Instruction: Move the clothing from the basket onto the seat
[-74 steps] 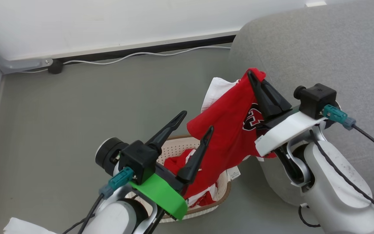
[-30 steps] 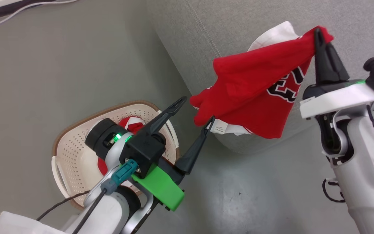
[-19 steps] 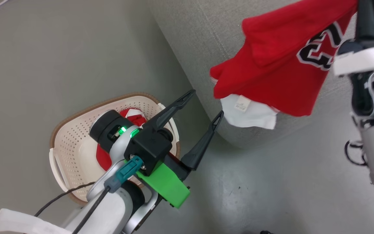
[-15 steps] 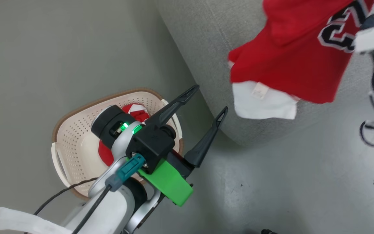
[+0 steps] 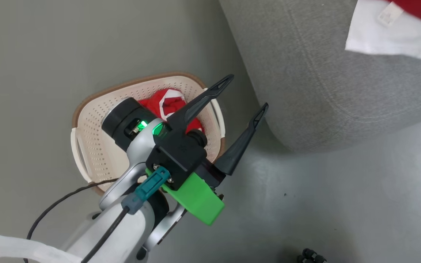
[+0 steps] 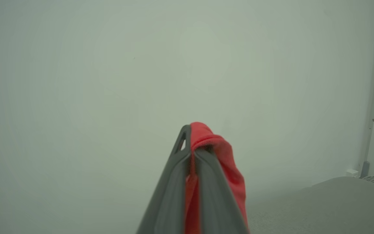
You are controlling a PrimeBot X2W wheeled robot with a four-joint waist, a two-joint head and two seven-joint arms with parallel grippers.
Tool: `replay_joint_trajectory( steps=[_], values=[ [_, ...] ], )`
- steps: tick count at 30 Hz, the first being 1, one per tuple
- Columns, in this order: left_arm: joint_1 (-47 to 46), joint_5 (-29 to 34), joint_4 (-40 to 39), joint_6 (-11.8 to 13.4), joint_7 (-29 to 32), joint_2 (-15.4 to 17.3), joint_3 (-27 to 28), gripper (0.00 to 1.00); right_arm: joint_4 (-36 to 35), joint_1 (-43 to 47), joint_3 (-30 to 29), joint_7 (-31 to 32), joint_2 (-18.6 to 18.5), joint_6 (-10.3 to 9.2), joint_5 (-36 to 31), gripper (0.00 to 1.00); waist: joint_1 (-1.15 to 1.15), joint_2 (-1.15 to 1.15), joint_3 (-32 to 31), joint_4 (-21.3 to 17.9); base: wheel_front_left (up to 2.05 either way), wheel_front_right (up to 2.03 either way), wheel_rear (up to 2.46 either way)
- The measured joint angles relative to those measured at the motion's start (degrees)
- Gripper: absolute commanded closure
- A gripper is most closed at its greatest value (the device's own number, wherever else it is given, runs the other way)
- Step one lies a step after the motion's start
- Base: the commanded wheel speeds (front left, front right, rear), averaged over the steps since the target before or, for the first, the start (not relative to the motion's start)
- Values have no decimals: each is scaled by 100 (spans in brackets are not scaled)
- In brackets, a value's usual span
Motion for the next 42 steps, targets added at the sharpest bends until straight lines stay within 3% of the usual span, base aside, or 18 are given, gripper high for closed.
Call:
replay_joint_trajectory(
  steps=[7,14,29,42],
  values=[
    [-131,35,-16,-44,-20,-26,14,0,326,-677,-74,114,-330,11,-46,100,0,0,297,269,0,0,0],
    [-197,42,-14,-44,-76,-41,46,0,923,-729,-51,154,-410,67,-96,100,0,0,565,441,0,0,0],
    [-268,57,133,-51,-126,-26,68,0,2136,-12,-47,29,104,113,186,100,0,0,766,470,0,0,0],
    [-277,56,211,-78,-196,-31,64,0,2772,232,10,21,367,264,280,100,-1,0,726,485,0,0,0]
  ],
)
